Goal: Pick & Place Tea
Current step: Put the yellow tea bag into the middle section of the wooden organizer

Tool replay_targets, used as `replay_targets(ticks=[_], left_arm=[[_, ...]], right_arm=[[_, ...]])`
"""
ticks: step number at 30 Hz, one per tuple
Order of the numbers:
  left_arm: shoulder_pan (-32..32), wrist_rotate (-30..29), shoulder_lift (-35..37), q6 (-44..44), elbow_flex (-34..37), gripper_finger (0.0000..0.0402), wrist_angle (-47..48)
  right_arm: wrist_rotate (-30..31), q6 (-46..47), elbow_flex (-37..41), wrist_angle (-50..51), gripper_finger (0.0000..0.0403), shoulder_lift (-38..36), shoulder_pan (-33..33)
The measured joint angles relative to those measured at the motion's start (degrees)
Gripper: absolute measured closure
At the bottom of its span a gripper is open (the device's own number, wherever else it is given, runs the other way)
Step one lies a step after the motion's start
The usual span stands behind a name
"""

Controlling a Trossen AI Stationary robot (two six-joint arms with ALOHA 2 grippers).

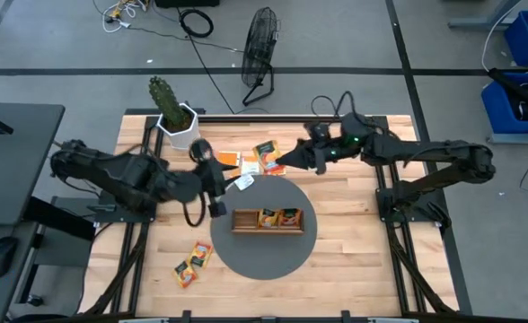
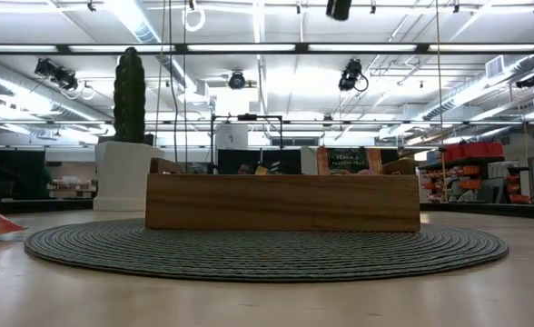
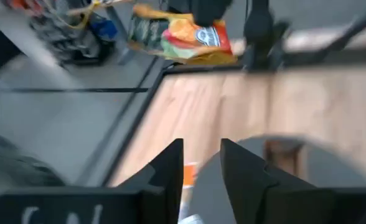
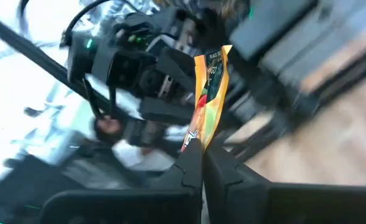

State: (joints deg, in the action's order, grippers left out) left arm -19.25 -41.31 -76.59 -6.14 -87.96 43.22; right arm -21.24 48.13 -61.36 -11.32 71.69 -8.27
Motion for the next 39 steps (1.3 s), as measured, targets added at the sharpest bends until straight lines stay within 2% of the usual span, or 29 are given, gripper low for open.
replay_targets(ticks=[10, 15, 18, 24, 34, 39], left_arm=[[7.47, 14.26, 4.27, -10.85, 0.02, 0.0251, -11.62], [10.93, 21.49, 4.27, -14.49, 0.02, 0.0228, -15.37], [12.34, 23.56, 3.50, -15.69, 0.03, 0.0216, -17.17], [14.09, 26.13, 0.79, -15.57, 0.11, 0.0200, -23.04], [16.74, 30.12, -3.40, -15.79, 0.10, 0.0205, -26.87], [17.17, 31.18, -4.67, -16.09, 0.16, 0.0237, -26.21]], right_arm=[[19.85, -32.07, -0.02, -0.67, 0.0403, -2.48, 9.06], [29.47, -42.28, -0.02, -3.53, 0.0403, -2.35, 13.58], [33.74, -46.25, -0.02, -5.59, 0.0403, -2.33, 15.04], [35.75, -47.53, -0.04, -8.85, 0.0403, -2.02, 15.54], [35.33, -47.11, -0.07, -8.78, 0.0403, -1.55, 15.52], [35.20, -45.83, -0.04, -7.65, 0.0403, -1.46, 15.52]])
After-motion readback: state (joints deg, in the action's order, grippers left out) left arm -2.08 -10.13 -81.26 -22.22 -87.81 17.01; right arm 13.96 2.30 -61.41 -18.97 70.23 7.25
